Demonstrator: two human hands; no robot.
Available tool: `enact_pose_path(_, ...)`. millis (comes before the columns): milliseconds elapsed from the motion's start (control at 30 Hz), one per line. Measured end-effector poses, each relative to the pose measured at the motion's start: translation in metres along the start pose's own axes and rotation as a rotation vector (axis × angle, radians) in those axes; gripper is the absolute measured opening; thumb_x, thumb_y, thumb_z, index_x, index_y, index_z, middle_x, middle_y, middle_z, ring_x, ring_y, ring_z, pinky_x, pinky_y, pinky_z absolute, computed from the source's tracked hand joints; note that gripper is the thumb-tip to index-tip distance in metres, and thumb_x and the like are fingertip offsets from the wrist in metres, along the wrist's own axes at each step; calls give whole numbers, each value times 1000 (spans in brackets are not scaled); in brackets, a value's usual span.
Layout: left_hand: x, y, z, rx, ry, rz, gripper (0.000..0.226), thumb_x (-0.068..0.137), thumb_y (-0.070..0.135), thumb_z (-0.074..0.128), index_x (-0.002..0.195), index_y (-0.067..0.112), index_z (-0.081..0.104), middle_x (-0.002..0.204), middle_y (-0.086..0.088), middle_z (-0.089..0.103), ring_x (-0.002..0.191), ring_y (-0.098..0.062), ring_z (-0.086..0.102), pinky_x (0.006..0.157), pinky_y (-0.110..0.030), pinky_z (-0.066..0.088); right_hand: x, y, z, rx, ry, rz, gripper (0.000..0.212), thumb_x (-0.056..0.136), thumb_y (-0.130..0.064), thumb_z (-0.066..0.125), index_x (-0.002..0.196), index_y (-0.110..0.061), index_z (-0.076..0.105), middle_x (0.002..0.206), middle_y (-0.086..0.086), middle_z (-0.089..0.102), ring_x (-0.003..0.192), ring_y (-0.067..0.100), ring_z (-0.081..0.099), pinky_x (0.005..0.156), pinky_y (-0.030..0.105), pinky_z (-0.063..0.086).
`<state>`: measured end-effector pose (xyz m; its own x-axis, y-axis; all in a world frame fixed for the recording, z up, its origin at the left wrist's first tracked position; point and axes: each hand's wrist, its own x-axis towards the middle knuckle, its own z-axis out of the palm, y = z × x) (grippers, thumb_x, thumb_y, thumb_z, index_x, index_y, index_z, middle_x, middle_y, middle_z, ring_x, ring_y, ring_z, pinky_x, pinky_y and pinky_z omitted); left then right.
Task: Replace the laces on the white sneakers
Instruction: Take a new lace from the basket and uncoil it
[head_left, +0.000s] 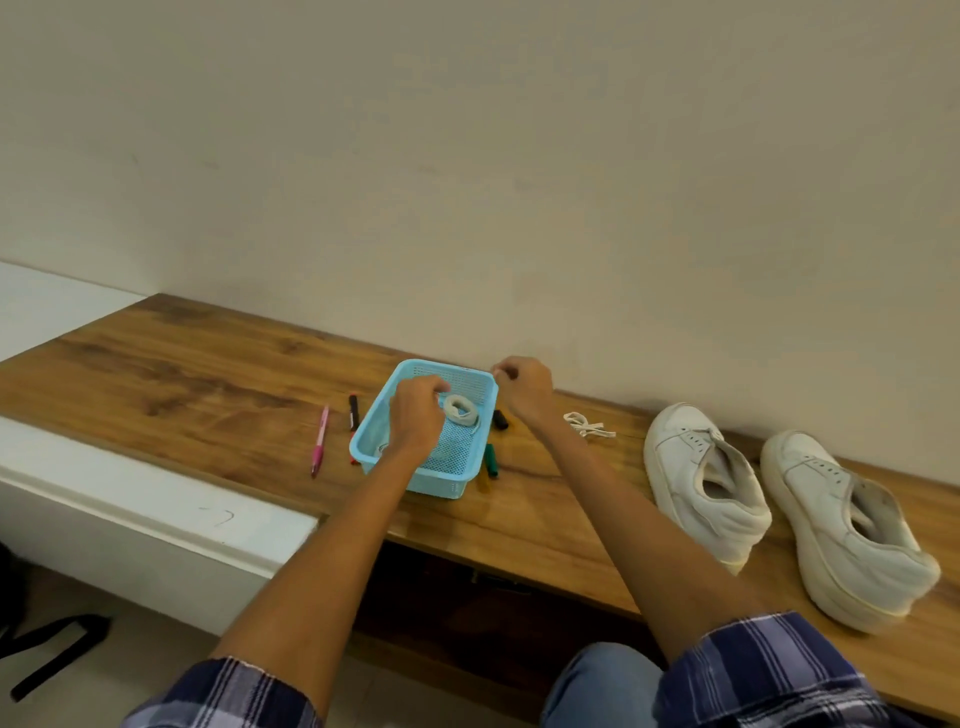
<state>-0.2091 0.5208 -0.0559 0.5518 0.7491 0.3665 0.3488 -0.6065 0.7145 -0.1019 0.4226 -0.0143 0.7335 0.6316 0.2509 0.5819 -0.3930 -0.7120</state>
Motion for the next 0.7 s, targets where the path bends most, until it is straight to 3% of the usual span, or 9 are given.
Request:
enact_pose_path(67, 0, 11, 13, -22, -37, 13, 31, 90, -8, 44, 108, 0, 68, 109, -14, 68, 104, -26, 61, 82, -24, 44, -1, 22, -18, -50, -23, 94, 24, 90, -4, 50, 104, 2, 69, 105, 15, 69, 100, 27, 62, 83, 30, 47)
enact_pose_path(167, 0, 27, 34, -43, -72, 41, 33, 86, -10, 45, 106, 1, 69, 107, -14, 68, 104, -26, 60, 85, -31, 50, -6, 61, -35, -346, -180, 131, 33, 90, -4, 48, 120, -1, 60, 126, 15, 59, 117, 28, 54, 96, 31, 39)
enact_pose_path(267, 2, 44, 51, -51, -100, 70, 34, 84, -11, 45, 102, 3, 71, 103, -14, 68, 100, -26, 61, 83, -36, 50, -13, 85, -42, -576, -268, 67, 30, 90, -4, 48, 118, -2, 57, 124, 14, 58, 115, 29, 52, 91, 32, 40)
enact_pose_path(400, -2, 61, 66, -44, -158, 135, 32, 88, -8, 44, 102, 3, 70, 103, -13, 69, 99, -24, 61, 87, -34, 49, -16, 103, -42, -696, -250, 46, 26, 92, -5, 48, 117, -8, 55, 122, 12, 58, 116, 28, 50, 87, 34, 44)
enact_pose_path(567, -4, 68, 73, -8, -273, 136, 28, 89, -3, 49, 108, 5, 68, 107, -10, 69, 101, -21, 63, 88, -28, 48, -10, 102, -52, -690, -250, 87, 22, 93, -8, 52, 113, -7, 61, 119, 11, 62, 111, 27, 58, 86, 31, 48)
enact_pose_path(700, -5, 96, 74, -38, -413, 119, 29, 90, 6, 56, 119, 6, 60, 114, -8, 66, 108, -21, 60, 87, -21, 43, -7, 85, -78, -526, -179, 63, 18, 91, -10, 57, 104, -4, 68, 104, 14, 68, 95, 28, 63, 79, 32, 48)
